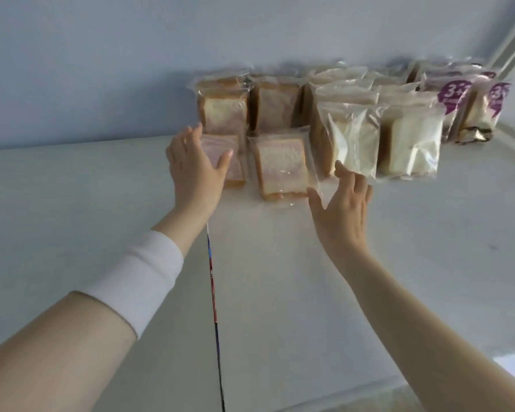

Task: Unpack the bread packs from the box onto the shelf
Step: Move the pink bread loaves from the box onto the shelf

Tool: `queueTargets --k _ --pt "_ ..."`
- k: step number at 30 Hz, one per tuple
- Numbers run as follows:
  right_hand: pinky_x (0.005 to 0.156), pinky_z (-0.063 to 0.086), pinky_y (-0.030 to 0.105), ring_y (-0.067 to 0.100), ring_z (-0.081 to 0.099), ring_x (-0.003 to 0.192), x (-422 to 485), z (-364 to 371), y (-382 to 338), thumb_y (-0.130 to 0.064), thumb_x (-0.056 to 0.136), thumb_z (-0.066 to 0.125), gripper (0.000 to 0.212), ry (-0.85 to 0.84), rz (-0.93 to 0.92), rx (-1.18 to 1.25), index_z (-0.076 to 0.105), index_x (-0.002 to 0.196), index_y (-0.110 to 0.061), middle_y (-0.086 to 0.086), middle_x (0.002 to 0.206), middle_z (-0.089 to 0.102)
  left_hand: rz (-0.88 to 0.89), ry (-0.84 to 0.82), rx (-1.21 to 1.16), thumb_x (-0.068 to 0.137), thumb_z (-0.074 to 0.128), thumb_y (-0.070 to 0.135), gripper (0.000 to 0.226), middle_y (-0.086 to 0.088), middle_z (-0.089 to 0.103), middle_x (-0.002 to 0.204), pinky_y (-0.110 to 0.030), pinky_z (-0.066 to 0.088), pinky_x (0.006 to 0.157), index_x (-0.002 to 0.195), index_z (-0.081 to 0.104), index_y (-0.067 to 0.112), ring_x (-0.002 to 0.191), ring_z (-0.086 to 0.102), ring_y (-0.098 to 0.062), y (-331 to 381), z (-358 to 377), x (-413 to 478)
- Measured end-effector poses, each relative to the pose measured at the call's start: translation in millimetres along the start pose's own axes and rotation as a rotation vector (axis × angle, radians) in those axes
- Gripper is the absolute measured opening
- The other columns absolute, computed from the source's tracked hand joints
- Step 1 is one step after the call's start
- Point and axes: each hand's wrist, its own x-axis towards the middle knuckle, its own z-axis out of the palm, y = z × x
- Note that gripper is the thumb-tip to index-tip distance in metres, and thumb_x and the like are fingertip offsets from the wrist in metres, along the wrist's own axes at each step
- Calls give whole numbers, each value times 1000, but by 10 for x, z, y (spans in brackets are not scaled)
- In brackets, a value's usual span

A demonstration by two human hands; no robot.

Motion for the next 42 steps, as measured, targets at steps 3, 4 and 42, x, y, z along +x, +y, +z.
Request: queueTargets --k 3,4,42 --pt "106 25 31 27 28 127 -298 -413 250 -21 89 57 58 -7 14 -135 32 140 -11 12 137 34 412 -122 68 80 67 24 47 -19 54 122 -44 38 94 120 54 3 116 50 -38 413 -55 -407" --pt "105 26 32 29 28 126 -380 -576 377 -21 88 58 57 -8 28 -196 34 139 -11 12 136 34 536 -180 110 76 70 23 45 -21 58 113 -46 43 87 114 57 2 107 55 -40 610 -17 -549" --pt "89 45 36 27 40 115 -2493 -3727 8901 -33 90 52 45 -340 1276 -283 40 127 -12 10 126 42 1150 -1445 534 92 50 32 43 -15 44 128 -37 40 94 127 38 10 118 42 -31 5333 7036 -7249"
